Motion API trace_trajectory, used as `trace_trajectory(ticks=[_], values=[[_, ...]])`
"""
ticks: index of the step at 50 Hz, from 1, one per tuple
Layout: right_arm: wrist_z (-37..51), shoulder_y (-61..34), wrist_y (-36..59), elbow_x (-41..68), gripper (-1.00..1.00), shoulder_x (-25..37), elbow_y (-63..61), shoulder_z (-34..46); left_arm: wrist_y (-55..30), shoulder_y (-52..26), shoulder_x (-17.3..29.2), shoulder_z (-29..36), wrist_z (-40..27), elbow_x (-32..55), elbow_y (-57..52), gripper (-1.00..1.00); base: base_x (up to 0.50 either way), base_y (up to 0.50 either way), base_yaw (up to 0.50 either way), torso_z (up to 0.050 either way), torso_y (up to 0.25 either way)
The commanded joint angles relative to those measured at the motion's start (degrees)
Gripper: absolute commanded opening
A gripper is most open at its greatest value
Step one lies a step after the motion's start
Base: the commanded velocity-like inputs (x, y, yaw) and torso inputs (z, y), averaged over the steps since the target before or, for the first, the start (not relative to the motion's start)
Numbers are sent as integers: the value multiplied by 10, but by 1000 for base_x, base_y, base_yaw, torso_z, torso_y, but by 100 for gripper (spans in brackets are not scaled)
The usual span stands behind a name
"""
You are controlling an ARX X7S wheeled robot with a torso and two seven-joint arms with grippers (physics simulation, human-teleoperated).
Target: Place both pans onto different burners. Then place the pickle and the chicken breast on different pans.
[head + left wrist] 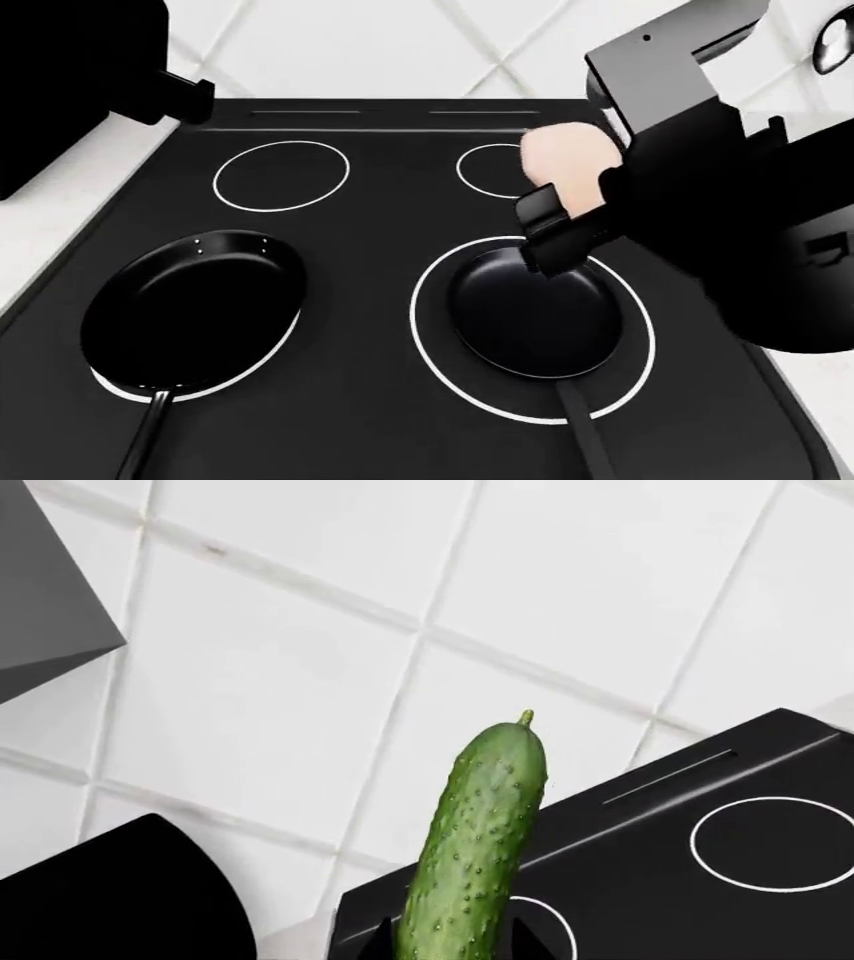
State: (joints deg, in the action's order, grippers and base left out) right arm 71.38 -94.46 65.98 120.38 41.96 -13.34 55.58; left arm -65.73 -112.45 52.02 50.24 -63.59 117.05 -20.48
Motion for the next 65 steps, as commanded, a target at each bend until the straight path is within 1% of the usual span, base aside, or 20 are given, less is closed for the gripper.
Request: trace_trajectory(ticks=[1, 8, 28, 48, 65], values=[[13, -2, 19, 21, -100, -1, 5, 20, 2, -3, 3, -1, -5, -3, 1, -100, 0, 0, 0, 0, 0], [-2, 17, 12, 5, -100, -6, 5, 21, 3, 0, 7, -1, -3, -4, -1, -100, 0, 0, 0, 0, 1], [35, -10, 16, 73, -100, 12, -22, 45, 3, -4, 10, 1, -8, 4, -2, -100, 0, 0, 0, 0, 1], [20, 16, 12, 82, -100, 22, -44, 56, 5, -1, 13, 2, -7, 4, -4, -100, 0, 0, 0, 0, 1], [-22, 63, -4, 30, -100, 22, -50, 47, 8, 3, 20, 3, -9, 7, -11, -100, 0, 0, 0, 1, 1]])
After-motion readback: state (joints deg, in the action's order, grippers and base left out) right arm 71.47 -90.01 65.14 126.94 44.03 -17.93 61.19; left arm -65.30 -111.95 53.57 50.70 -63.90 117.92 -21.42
